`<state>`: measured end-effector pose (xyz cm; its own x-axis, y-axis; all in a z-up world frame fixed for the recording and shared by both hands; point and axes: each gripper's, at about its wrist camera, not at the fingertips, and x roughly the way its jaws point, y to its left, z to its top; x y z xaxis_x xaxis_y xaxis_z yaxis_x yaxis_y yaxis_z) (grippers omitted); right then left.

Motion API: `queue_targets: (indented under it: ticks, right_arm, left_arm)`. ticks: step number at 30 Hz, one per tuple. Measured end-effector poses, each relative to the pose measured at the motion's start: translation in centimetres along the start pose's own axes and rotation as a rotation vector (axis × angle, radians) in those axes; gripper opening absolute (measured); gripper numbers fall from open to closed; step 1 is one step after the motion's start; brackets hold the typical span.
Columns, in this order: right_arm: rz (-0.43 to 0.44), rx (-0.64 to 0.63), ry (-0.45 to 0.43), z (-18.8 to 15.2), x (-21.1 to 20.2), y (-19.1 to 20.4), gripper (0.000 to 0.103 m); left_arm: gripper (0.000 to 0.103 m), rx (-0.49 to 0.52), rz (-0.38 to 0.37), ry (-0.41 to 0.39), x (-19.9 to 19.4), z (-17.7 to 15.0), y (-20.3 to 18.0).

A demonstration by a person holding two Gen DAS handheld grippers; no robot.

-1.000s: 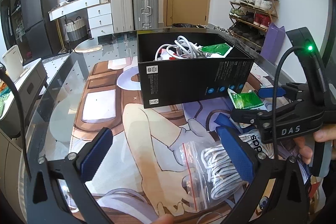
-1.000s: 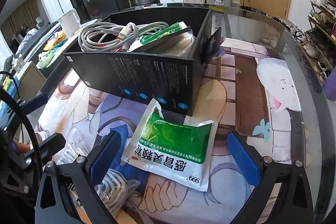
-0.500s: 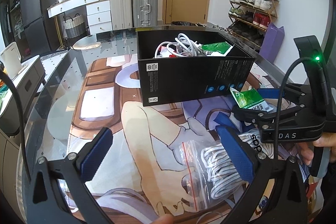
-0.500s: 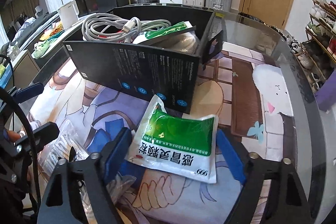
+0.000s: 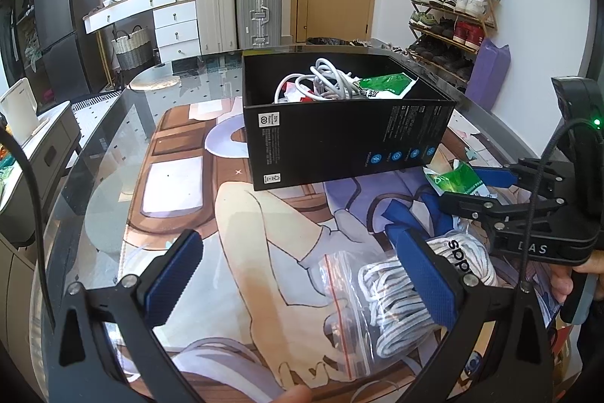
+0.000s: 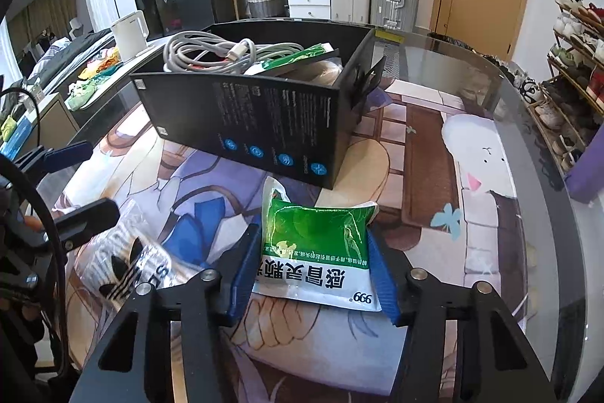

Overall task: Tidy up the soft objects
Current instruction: 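Grasp the second green medicine packet on the mat with the right gripper, then grasp the clear adidas bag of white cables with the left gripper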

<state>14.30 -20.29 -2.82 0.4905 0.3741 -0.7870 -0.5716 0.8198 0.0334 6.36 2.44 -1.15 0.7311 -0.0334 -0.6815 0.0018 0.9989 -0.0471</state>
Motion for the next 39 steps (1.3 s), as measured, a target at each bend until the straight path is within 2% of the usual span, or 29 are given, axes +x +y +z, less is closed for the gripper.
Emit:
queue_targets:
  ticks: [5,11,13,17,20,30,34,39]
  right_arm:
    - [0.018,0.013,-0.012,-0.7,-0.9,-0.3,0.052]
    - [0.044,0.041,-0.066,-1.1,-2.7,-0.7,0.052]
    - [0.049,0.045,-0.080,-1.2,-3.2,-0.7,0.052]
    - [0.052,0.046,-0.096,-1.4,-4.2,-0.7,0.052]
    - [0.052,0.046,-0.106,-1.4,-4.8,-0.9,0.052]
    - [0.055,0.053,-0.117,-1.8,-6.0,-1.7,0.052]
    - [0.055,0.053,-0.117,-1.8,-6.1,-1.9,0.052]
    - [0.061,0.056,-0.116,-1.8,-6.2,-1.9,0.052]
  left_arm:
    - [0.103,0.009,-0.006,0.006,0.1,0.0,-0.1]
    - [0.103,0.044,-0.009,0.014,-0.2,-0.1,-1.0]
    - [0.103,0.064,-0.027,0.016,-0.3,-0.1,-1.4]
    - [0.103,0.098,-0.114,0.030,-0.9,-0.2,-2.1]
    - [0.103,0.154,-0.140,0.032,-1.6,-0.3,-2.8]
    - [0.103,0.340,-0.156,0.066,-1.6,-1.2,-5.8]
    - [0.103,0.370,-0.141,0.080,-1.0,-1.0,-6.8]
    - [0.103,0.349,-0.148,0.120,0.2,-0.4,-7.0]
